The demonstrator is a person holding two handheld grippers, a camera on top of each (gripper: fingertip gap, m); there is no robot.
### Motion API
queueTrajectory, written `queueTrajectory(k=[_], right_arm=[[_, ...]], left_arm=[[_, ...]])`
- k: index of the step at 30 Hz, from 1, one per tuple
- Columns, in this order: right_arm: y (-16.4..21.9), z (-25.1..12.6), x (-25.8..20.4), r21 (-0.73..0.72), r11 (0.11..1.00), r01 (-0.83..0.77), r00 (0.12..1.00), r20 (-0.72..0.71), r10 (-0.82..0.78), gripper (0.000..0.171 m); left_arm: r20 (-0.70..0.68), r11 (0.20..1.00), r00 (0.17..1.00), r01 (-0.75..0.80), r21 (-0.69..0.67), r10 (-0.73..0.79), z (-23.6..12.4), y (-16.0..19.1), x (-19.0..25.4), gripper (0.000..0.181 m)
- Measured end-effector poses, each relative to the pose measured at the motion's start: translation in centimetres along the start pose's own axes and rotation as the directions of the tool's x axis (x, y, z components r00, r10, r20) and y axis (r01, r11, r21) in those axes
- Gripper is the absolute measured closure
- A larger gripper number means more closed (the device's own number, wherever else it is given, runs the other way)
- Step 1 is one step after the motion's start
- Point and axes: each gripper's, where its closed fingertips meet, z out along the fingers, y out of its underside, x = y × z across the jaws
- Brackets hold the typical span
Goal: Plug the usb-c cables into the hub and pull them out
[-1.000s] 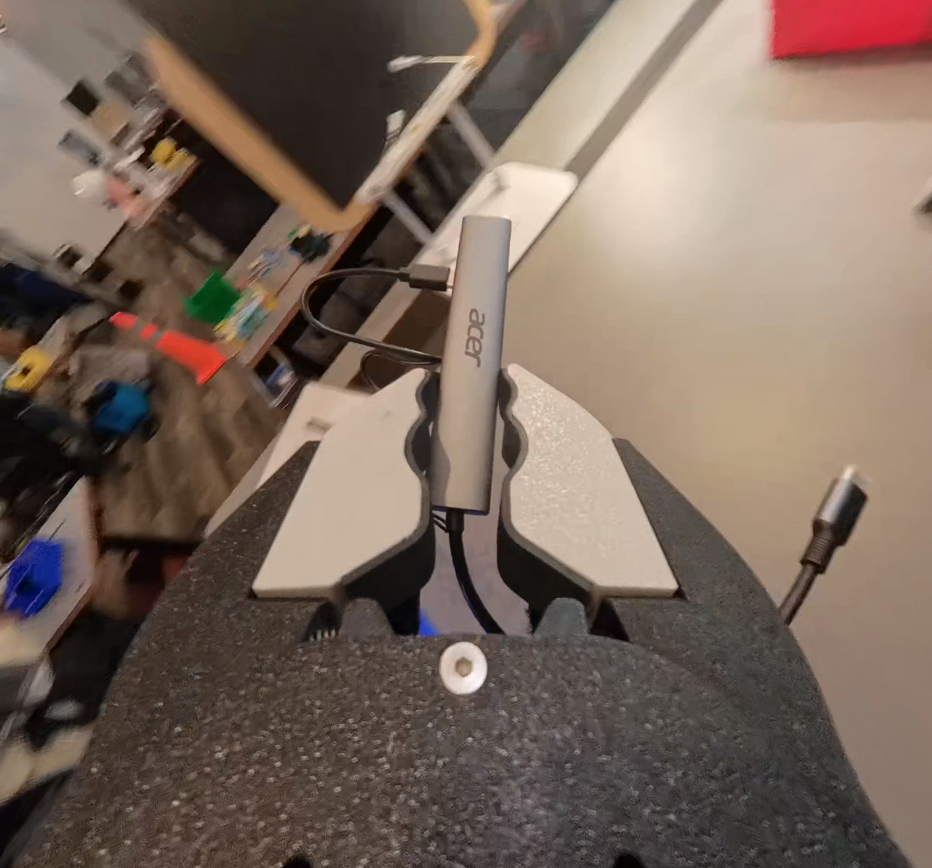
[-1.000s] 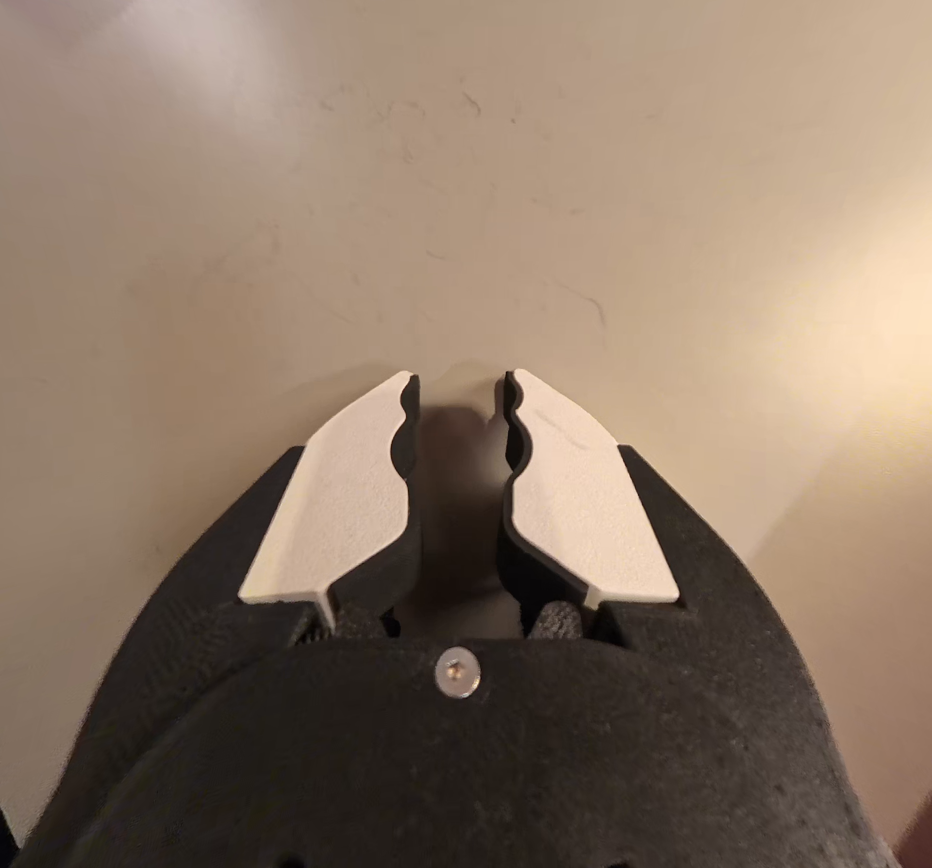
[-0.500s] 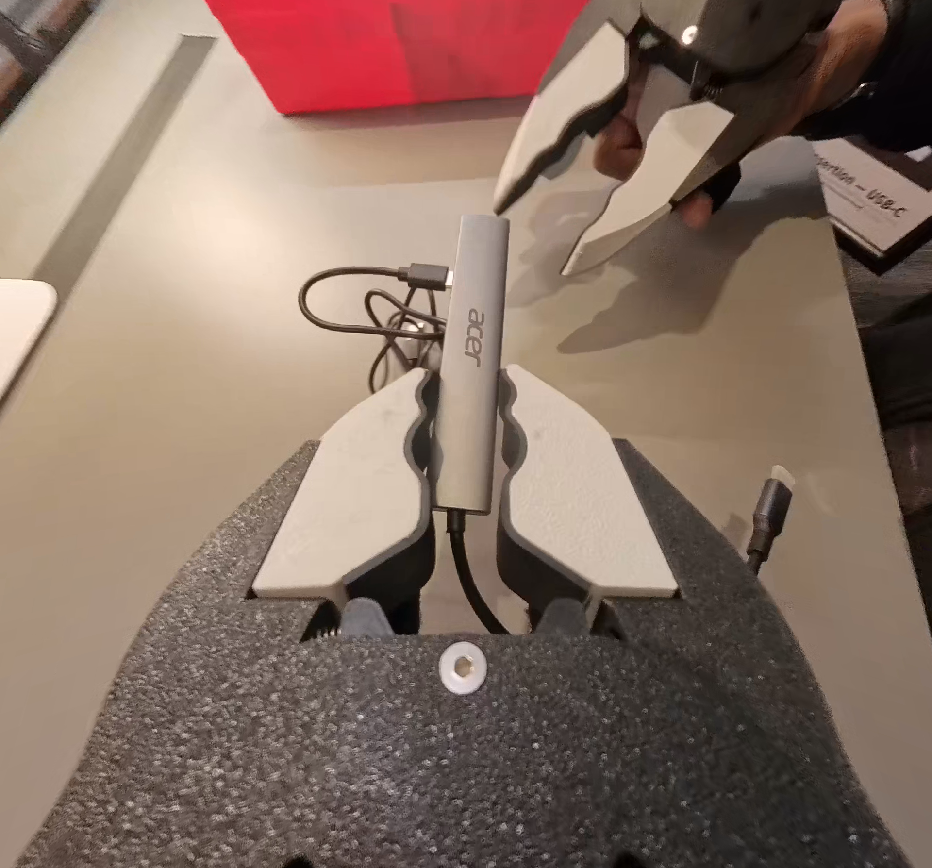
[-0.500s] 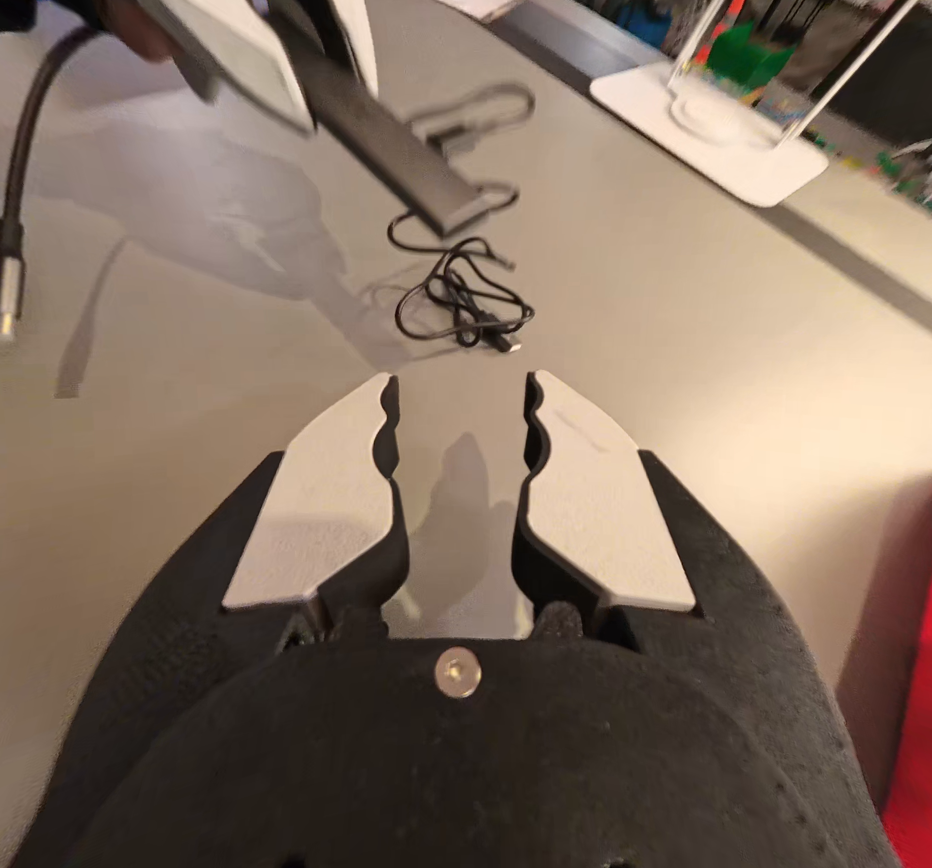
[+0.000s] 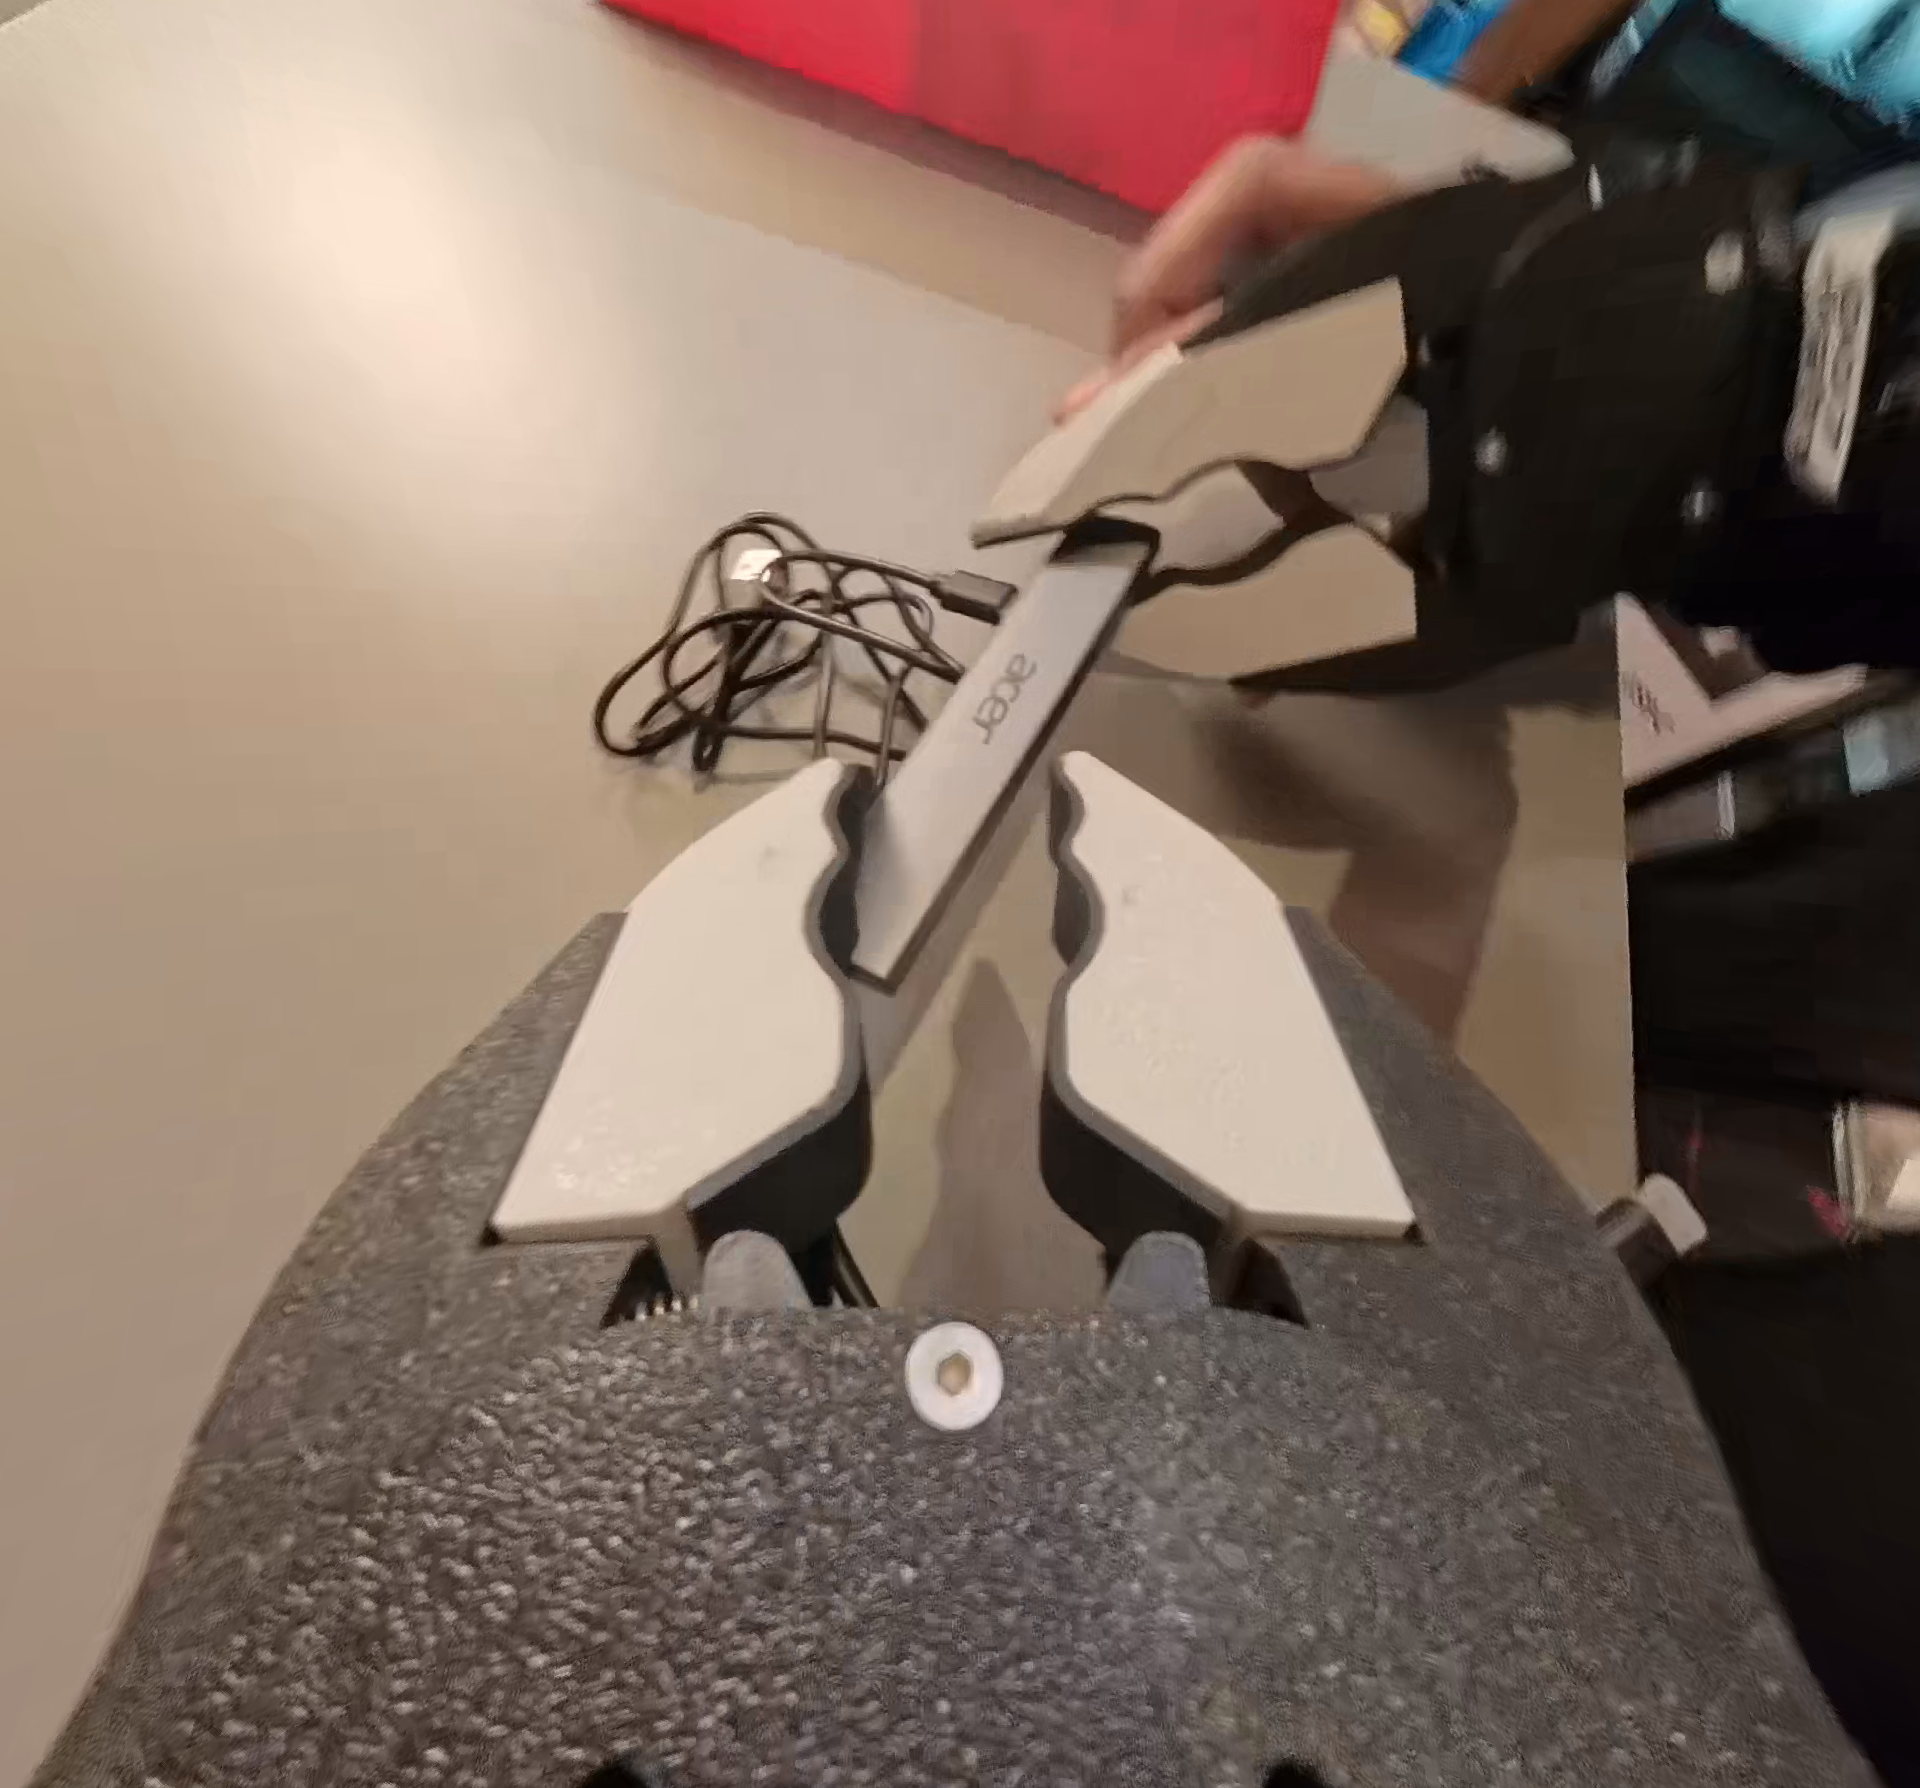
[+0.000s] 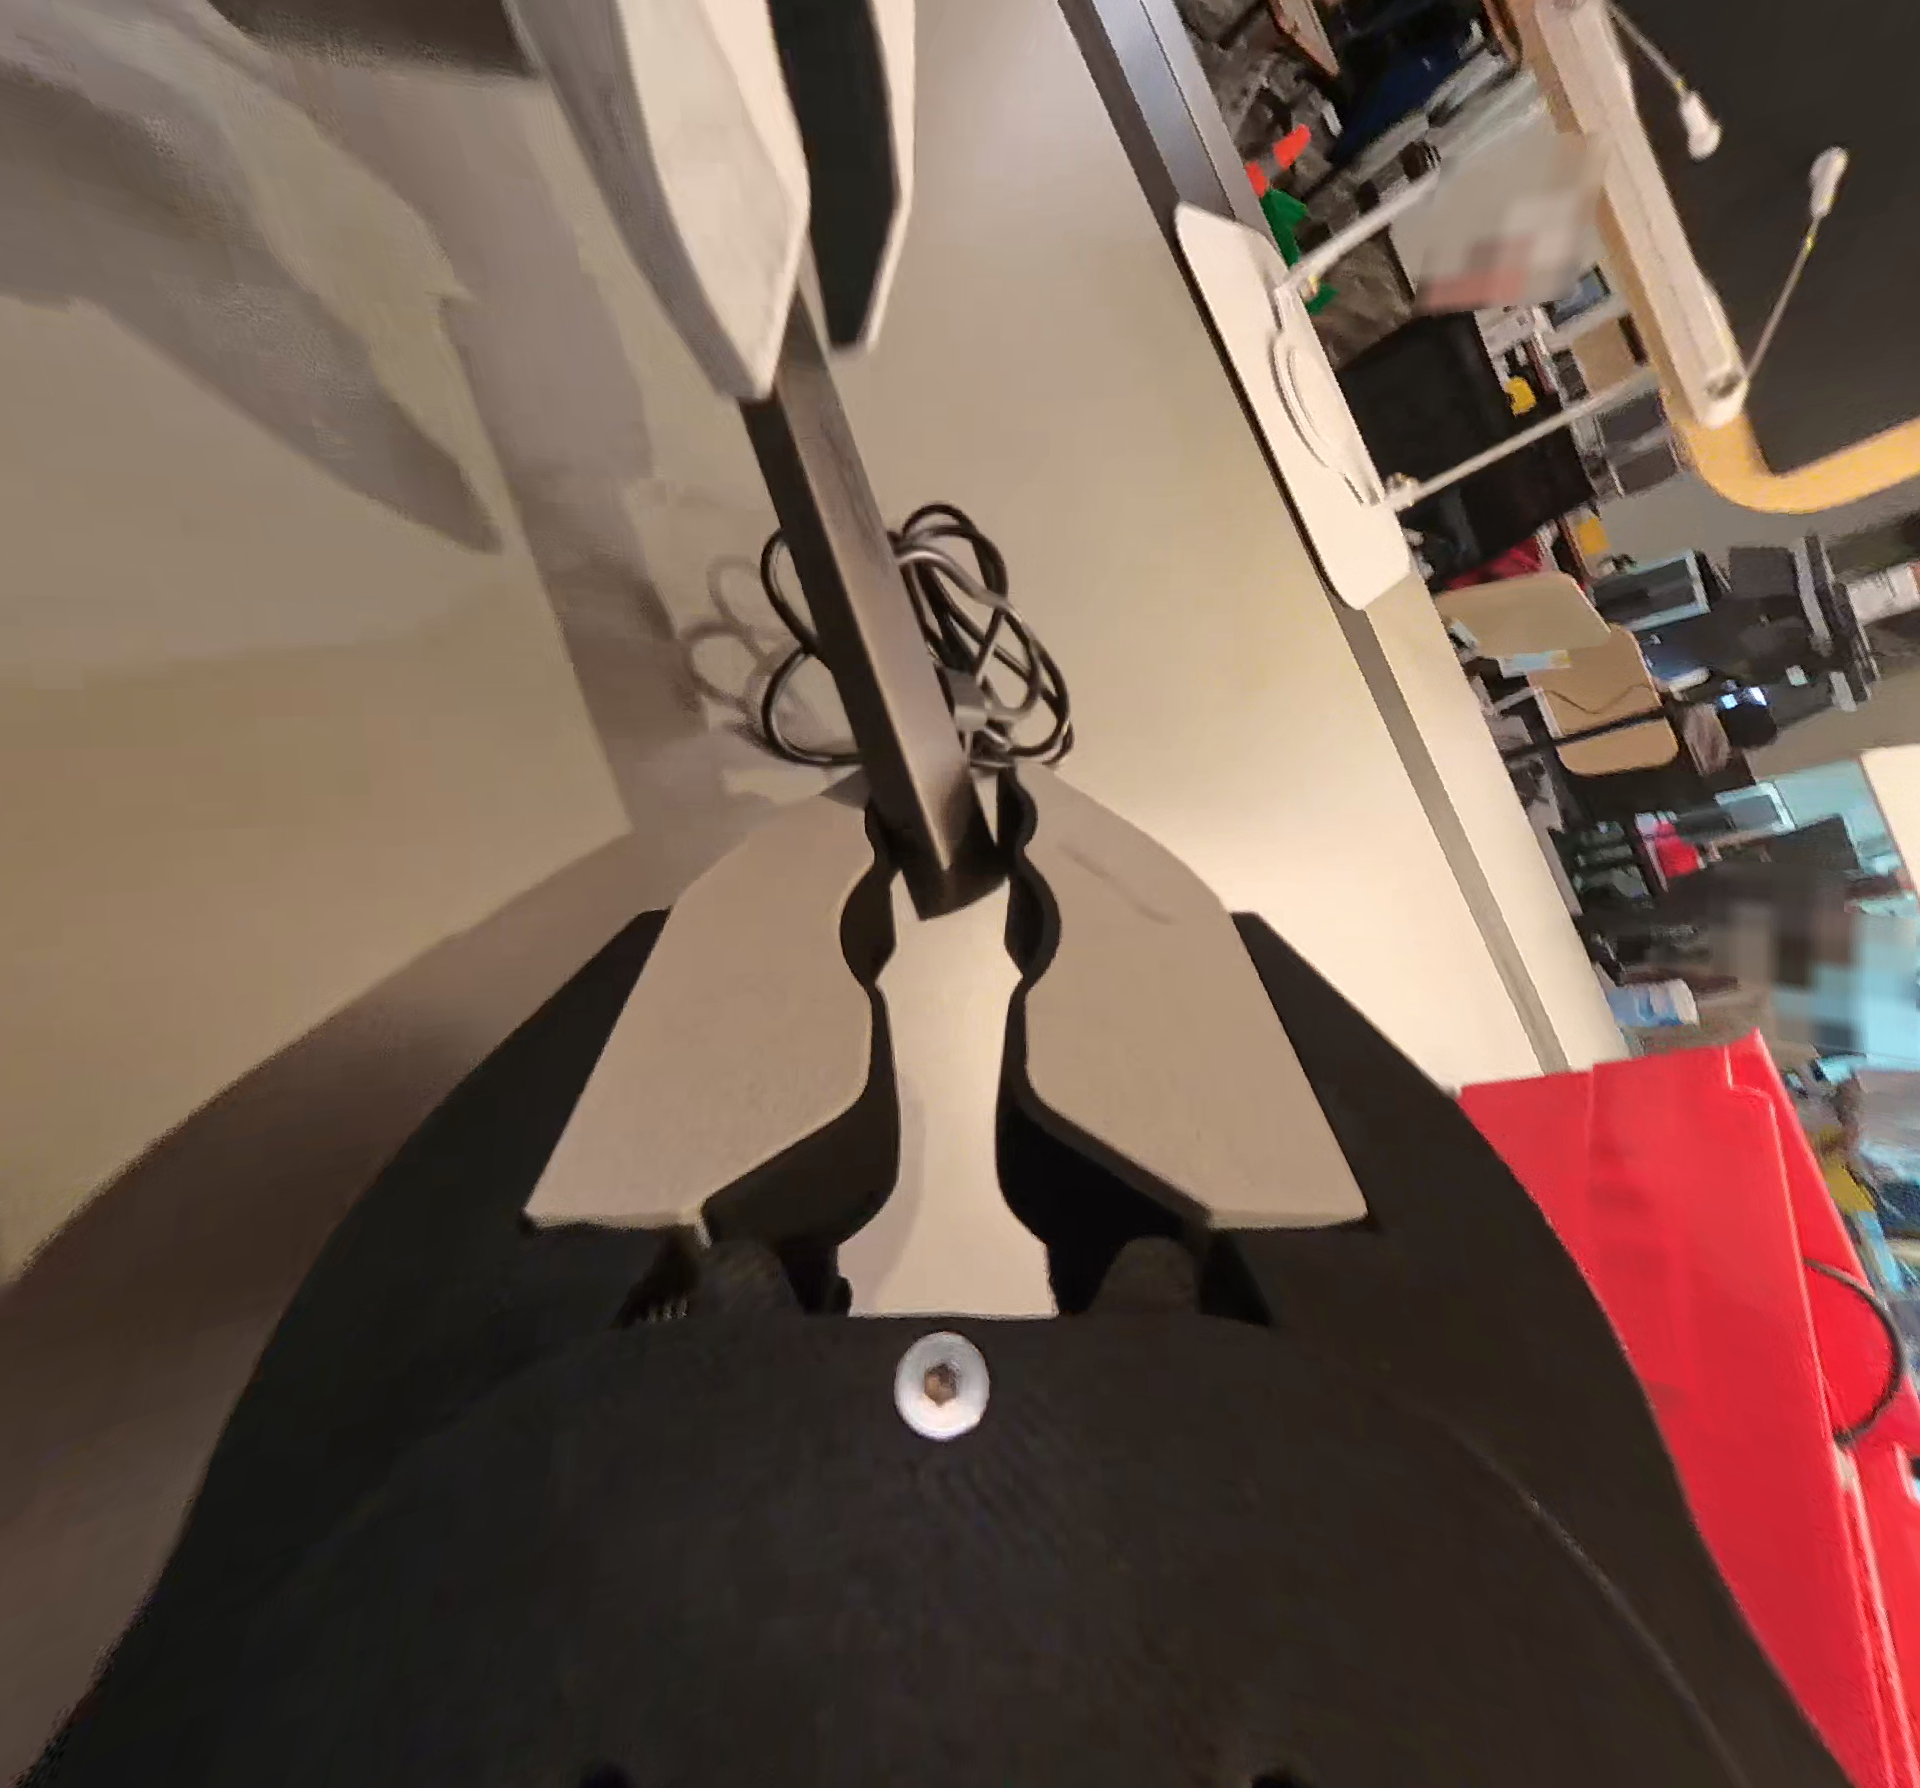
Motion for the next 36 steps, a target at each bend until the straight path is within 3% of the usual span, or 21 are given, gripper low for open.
queueTrajectory(k=[1, 5, 9, 11, 14, 17, 20, 26, 33, 36], right_arm=[[0.3, 0.2, -0.2, -0.025, 1.0, -0.001, 1.0, -0.014, 0.001, 0.155], [0.8, 0.6, -1.0, -0.092, 0.995, 0.025, 0.996, -0.081, -0.033, 0.159], [1.2, 1.0, -1.5, -0.143, 0.989, 0.046, 0.991, -0.121, -0.063, 0.161], [1.0, 1.0, -1.3, -0.145, 0.989, 0.032, 0.989, -0.138, -0.052, 0.162], [0.6, 1.2, -1.2, -0.139, 0.99, 0.022, 0.988, -0.151, -0.043, 0.162], [0.0, 1.1, -1.2, -0.133, 0.991, 0.037, 0.981, -0.185, -0.061, 0.163], [-0.7, 0.8, -1.3, -0.122, 0.991, 0.054, 0.972, -0.219, -0.08, 0.162], [-2.4, 0.2, -2.6, -0.099, 0.987, 0.128, 0.956, -0.253, -0.15, 0.161], [-3.0, -0.3, -1.6, -0.094, 0.988, 0.119, 0.935, -0.323, -0.143, 0.161], [-3.6, -0.5, -1.4, -0.075, 0.989, 0.13, 0.924, -0.352, -0.148, 0.161]], left_arm=[[0.04, 0.997, 0.997, 0.069, 0.03, -0.071, -0.6, -0.2, -0.3, 0.139], [0.141, 0.95, 0.951, 0.245, 0.192, -0.274, -4.0, -1.5, 0.2, 0.138], [0.189, 0.934, 0.946, 0.201, 0.296, -0.264, -7.0, -3.5, 2.7, 0.139], [0.125, 0.928, 0.959, 0.203, 0.312, -0.252, -7.5, -4.4, 4.3, 0.143], [-0.009, 0.907, 0.939, 0.334, 0.257, -0.343, -5.9, -3.5, 5.3, 0.146], [-0.08, 0.831, 0.842, 0.54, 0.136, -0.534, -3.1, -0.7, 5.0, 0.152], [-0.117, 0.753, 0.762, 0.647, 0.119, -0.637, -1.1, 1.1, 4.6, 0.164], [-0.162, 0.608, 0.641, 0.765, 0.21, -0.75, -0.4, 1.1, 2.5, 0.148], [-0.205, 0.526, 0.567, 0.821, 0.22, -0.798, -0.1, 0.6, 1.8, 0.143], [-0.205, 0.532, 0.571, 0.818, 0.218, -0.795, 0.0, 0.4, 1.9, 0.142]])
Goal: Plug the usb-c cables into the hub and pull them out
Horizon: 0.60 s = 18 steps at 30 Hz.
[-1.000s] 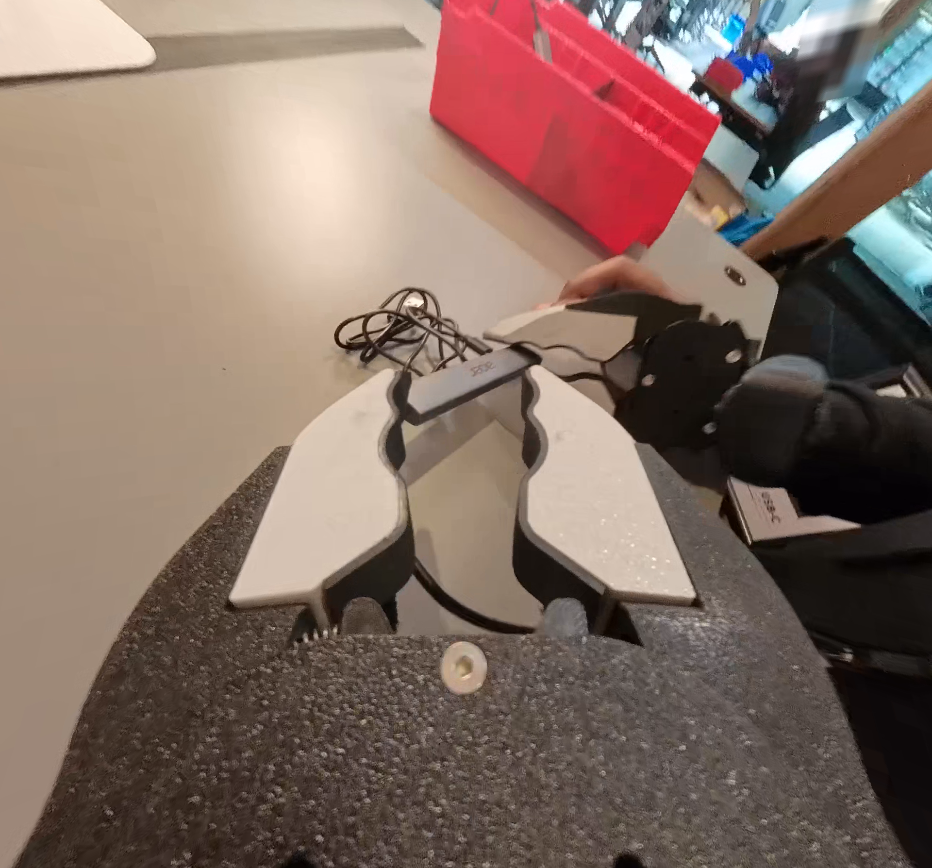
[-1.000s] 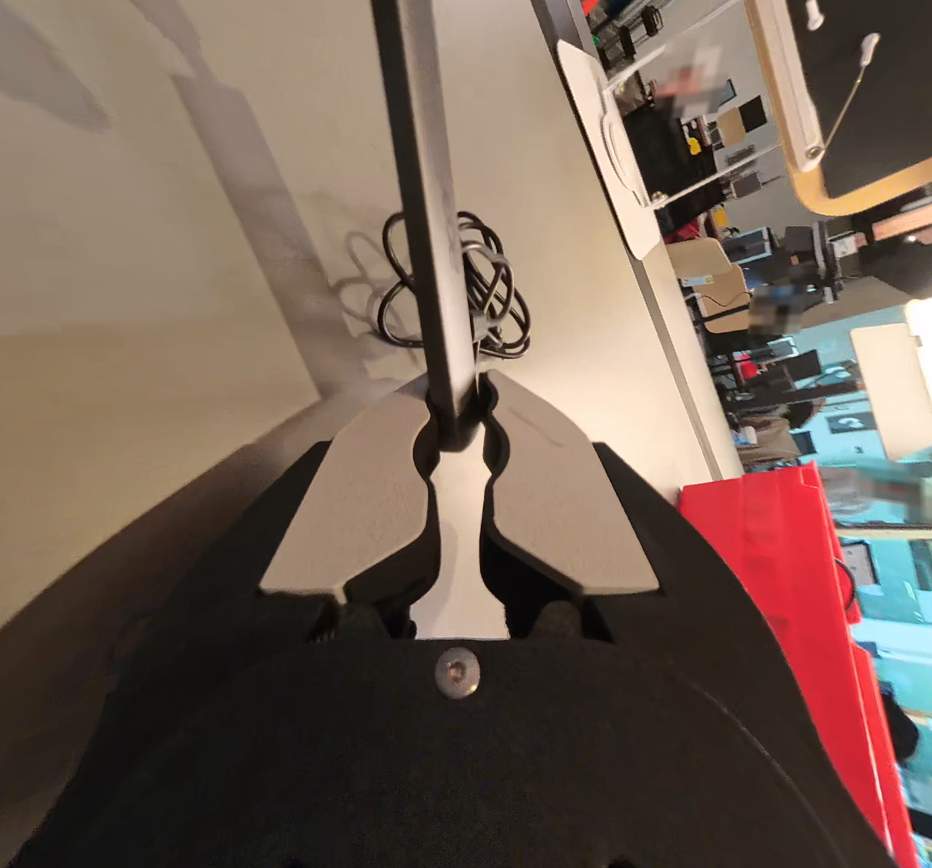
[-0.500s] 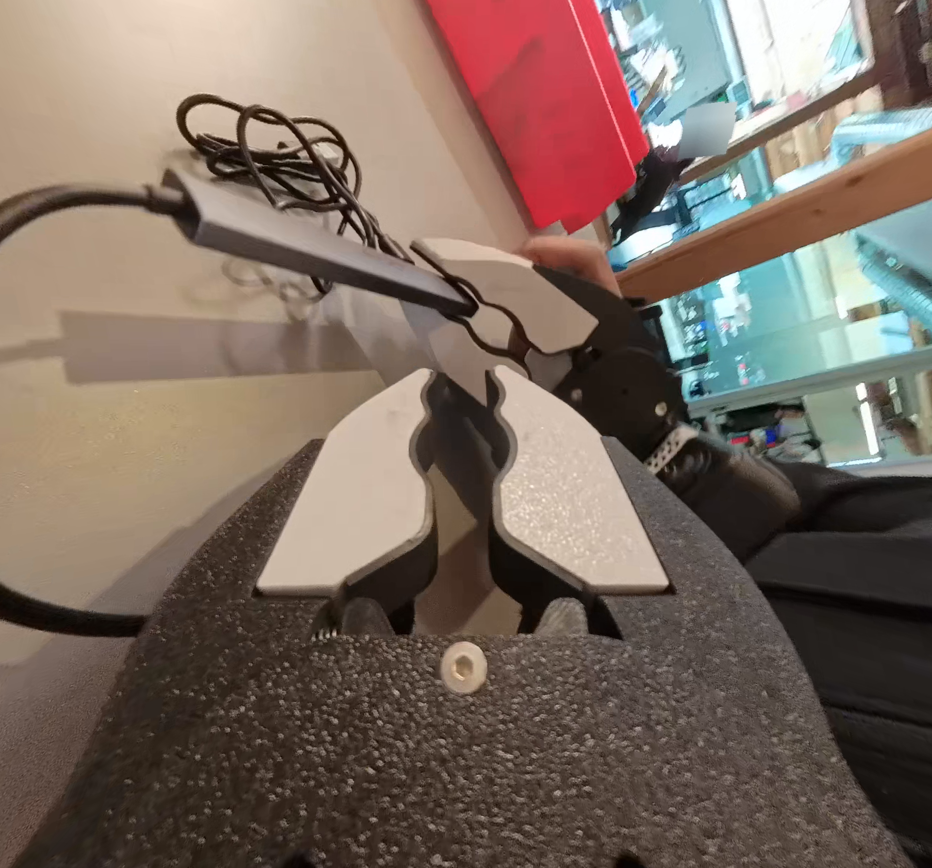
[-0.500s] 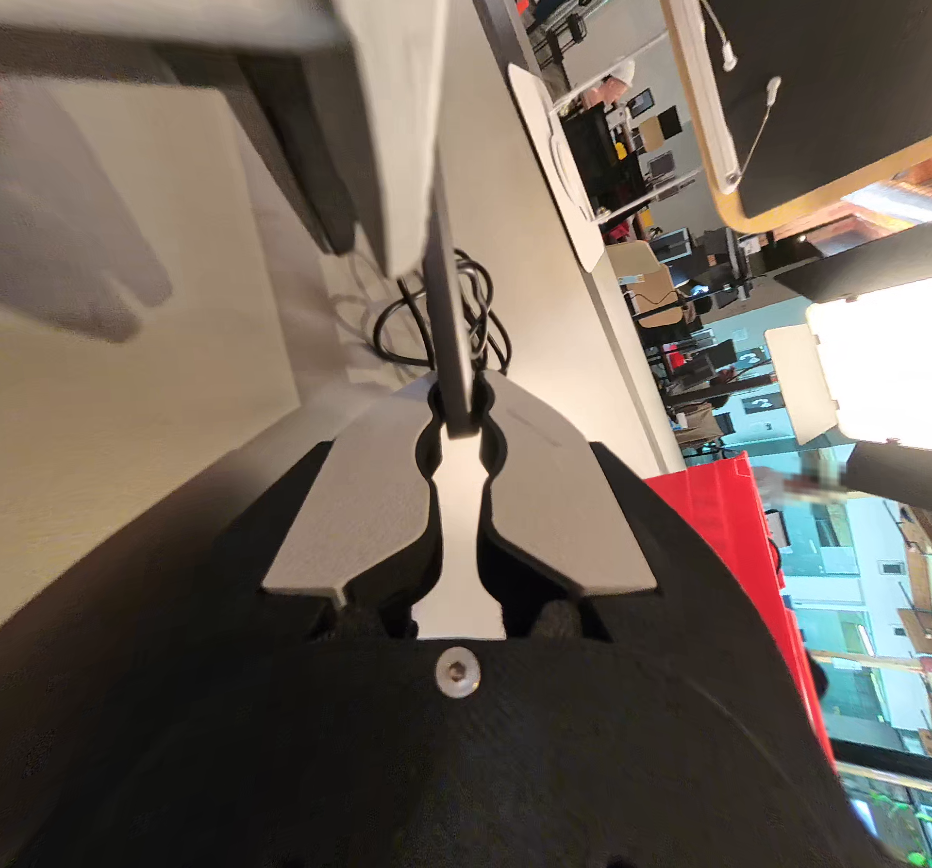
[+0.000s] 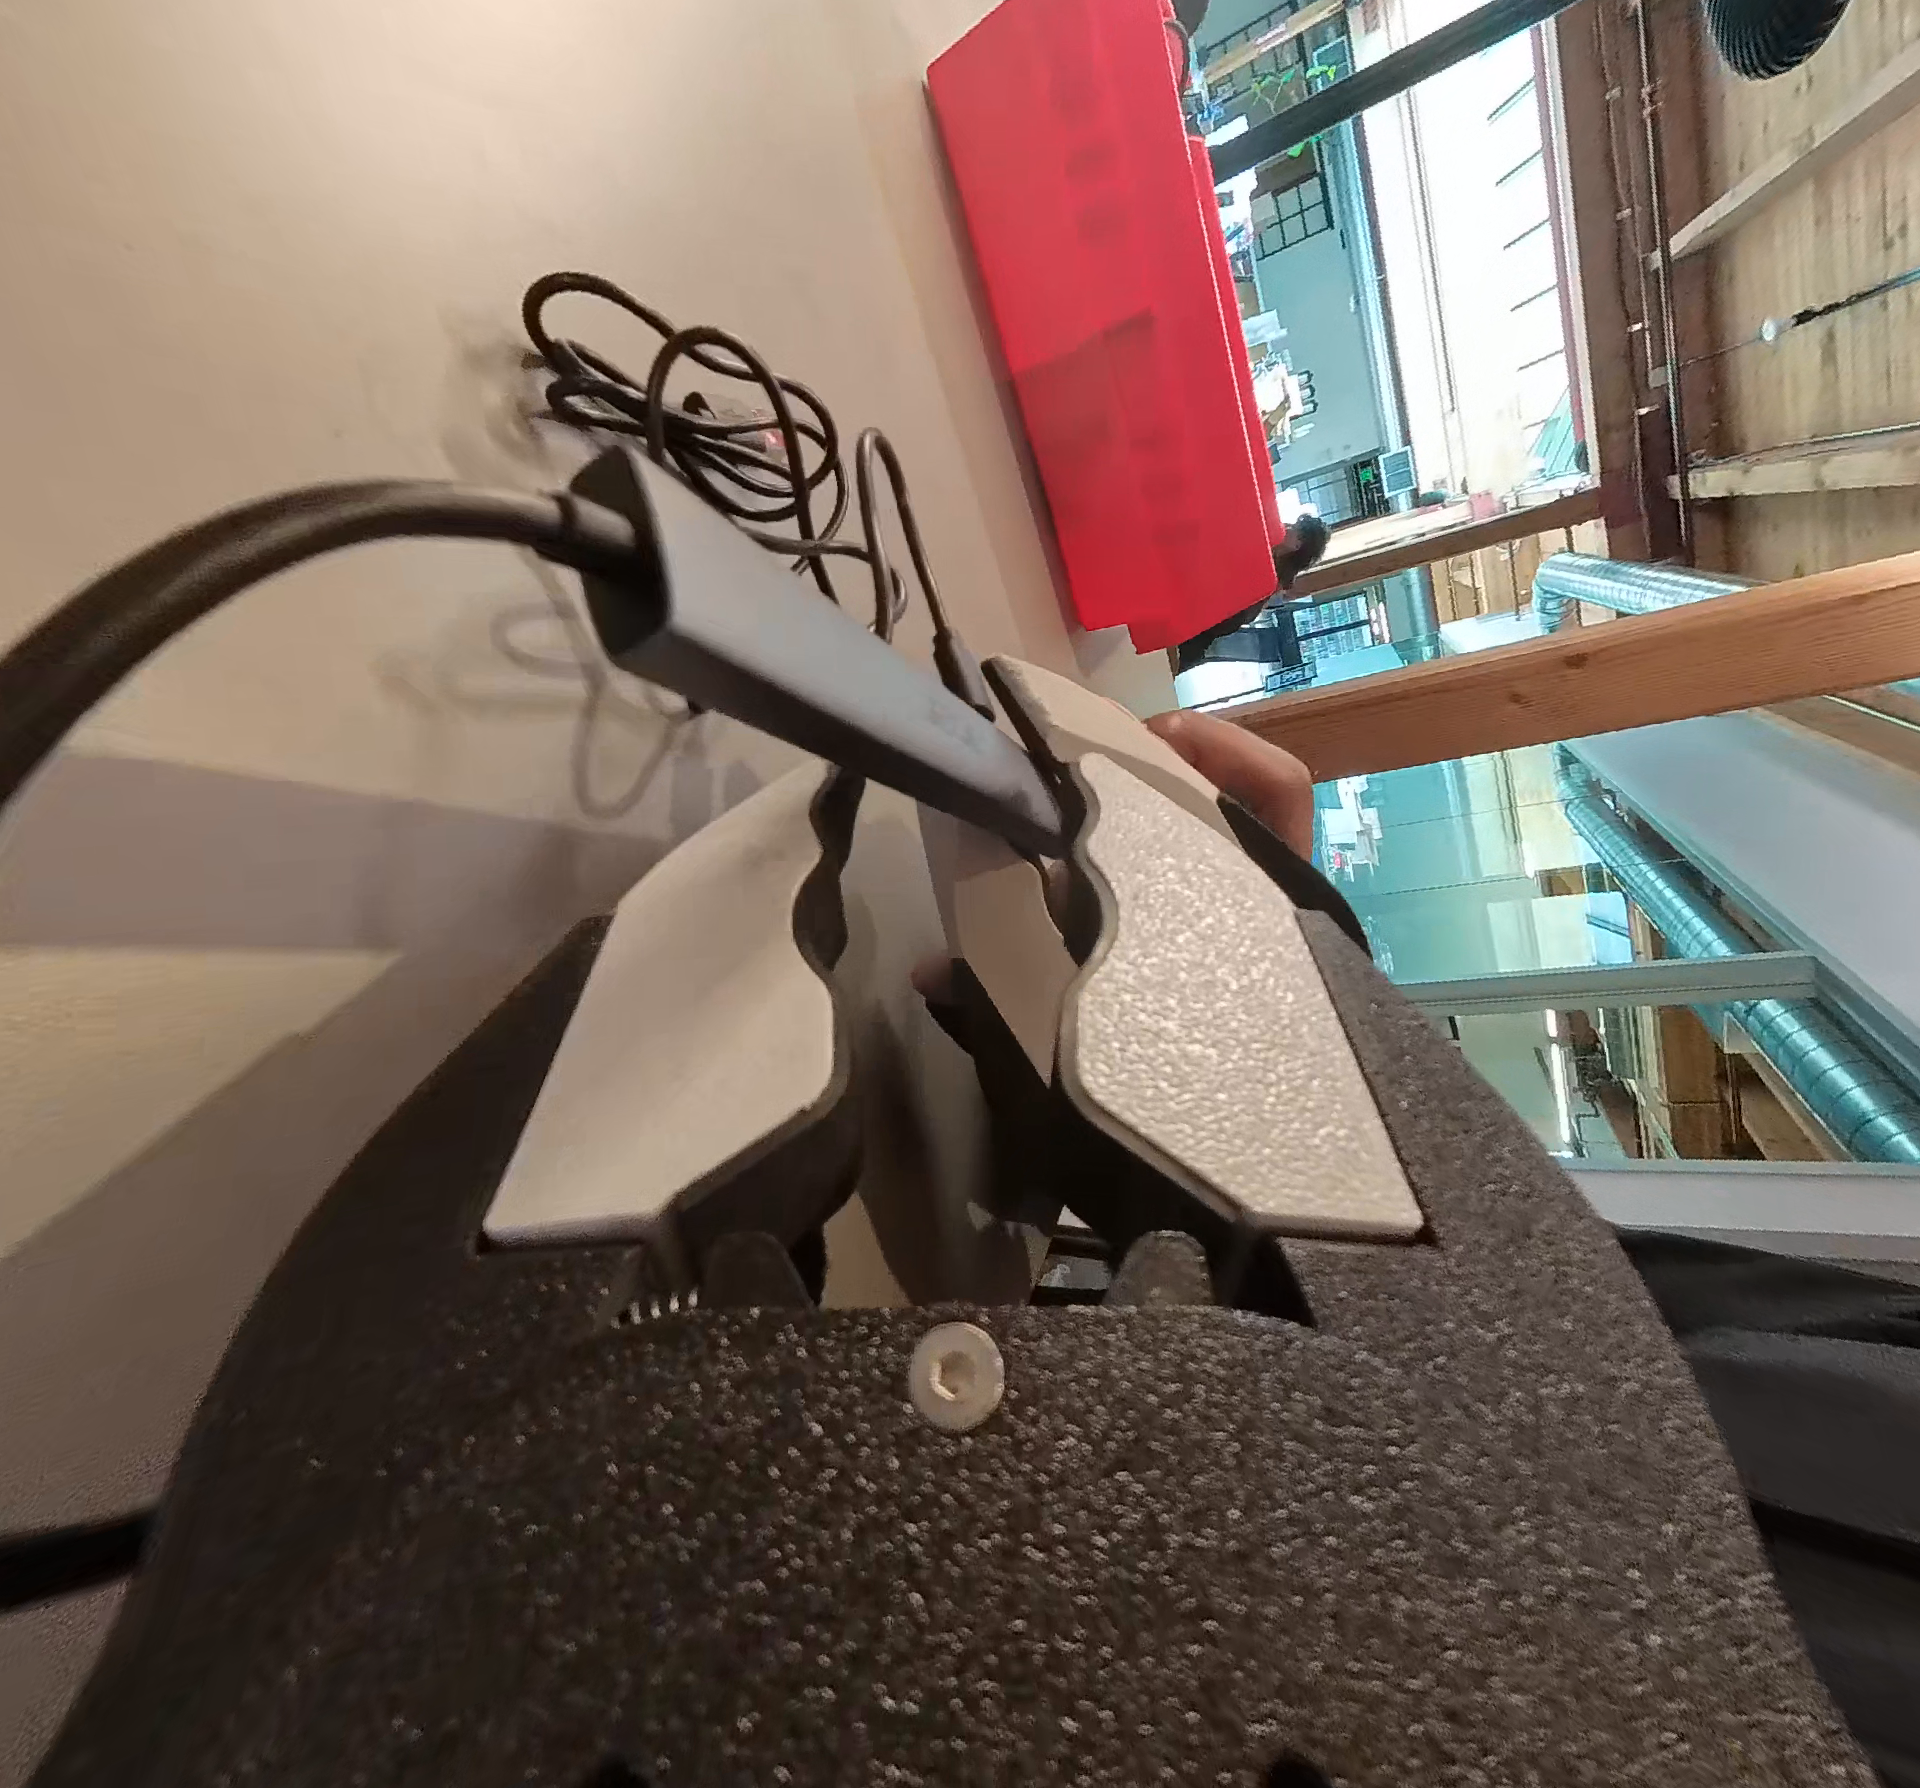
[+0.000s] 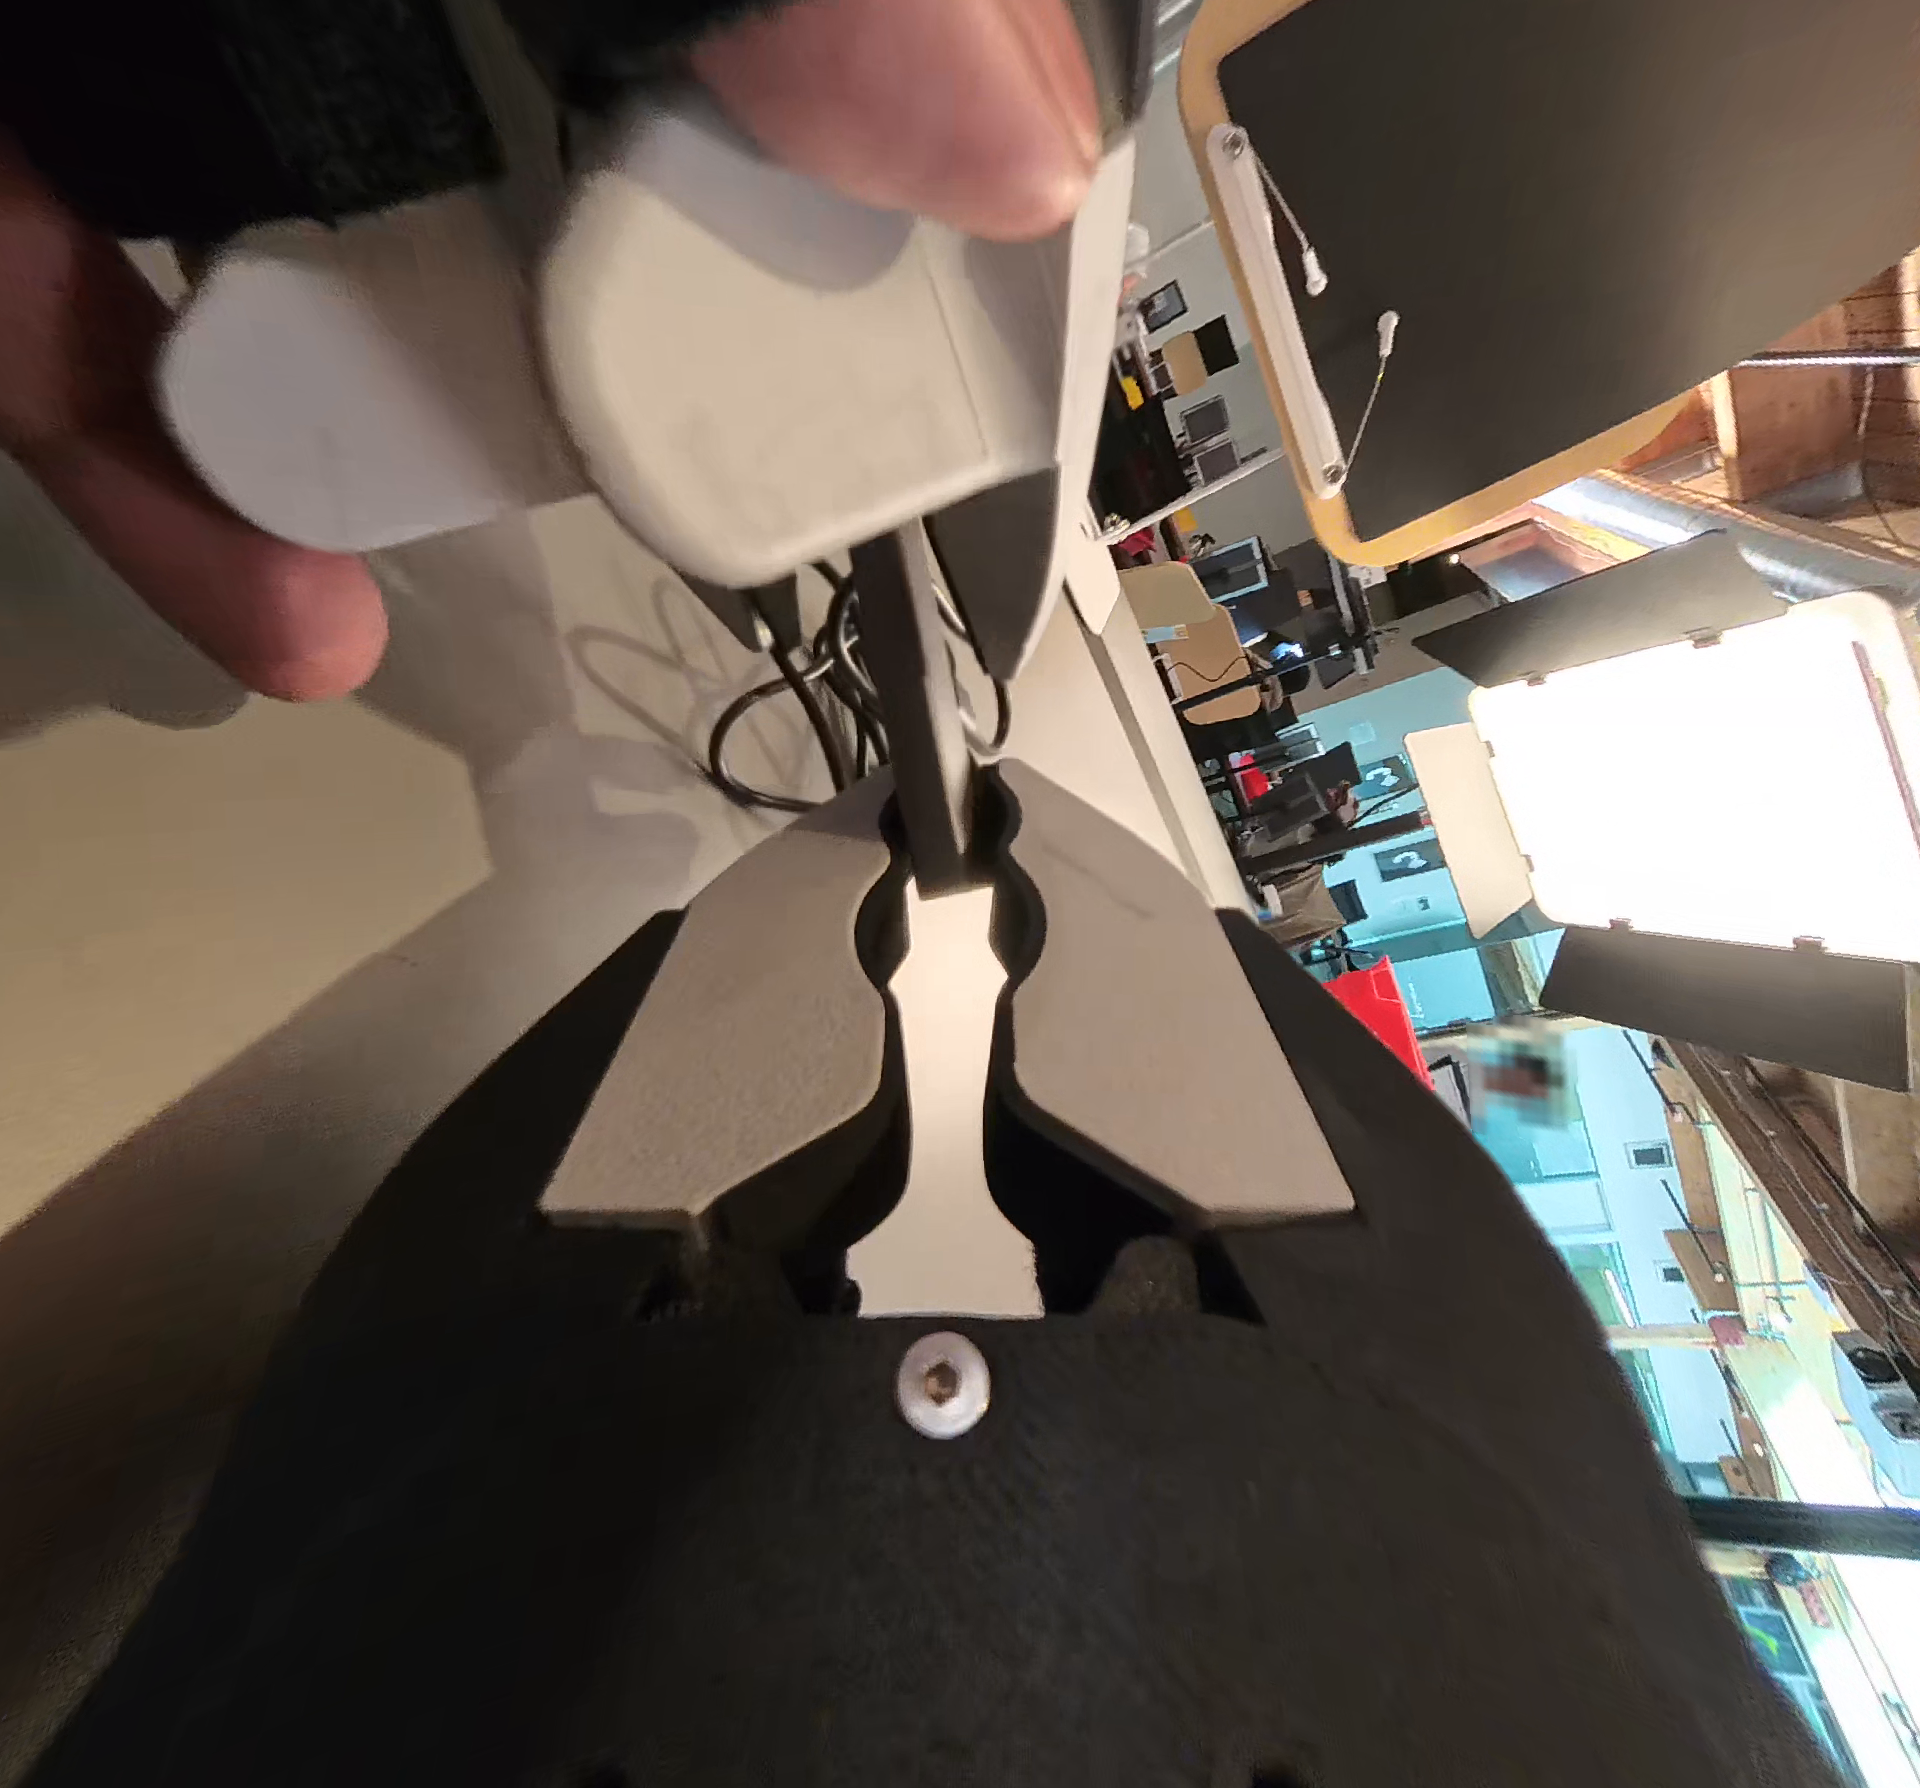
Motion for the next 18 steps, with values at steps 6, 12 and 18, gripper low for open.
queueTrajectory(k=[6, 12, 18], right_arm=[[-1.6, -0.4, -0.5, 0.069, 0.998, -0.001, 1.0, 0.008, 0.001, 0.163], [-1.8, -0.2, -1.7, 0.089, 0.988, -0.126, 0.977, 0.185, 0.108, 0.15], [-2.4, -0.9, -2.6, 0.205, 0.979, 0.003, 0.968, 0.246, -0.055, 0.144]], left_arm=[[-0.033, 0.998, 0.999, -0.031, 0.053, 0.033, -0.2, -1.0, 0.3, 0.162], [-0.095, 0.972, 0.968, -0.228, 0.047, 0.232, -0.9, -1.8, 0.6, 0.169], [-0.112, 0.853, 0.857, -0.513, -0.092, 0.503, -1.6, -1.1, 0.6, 0.171]])
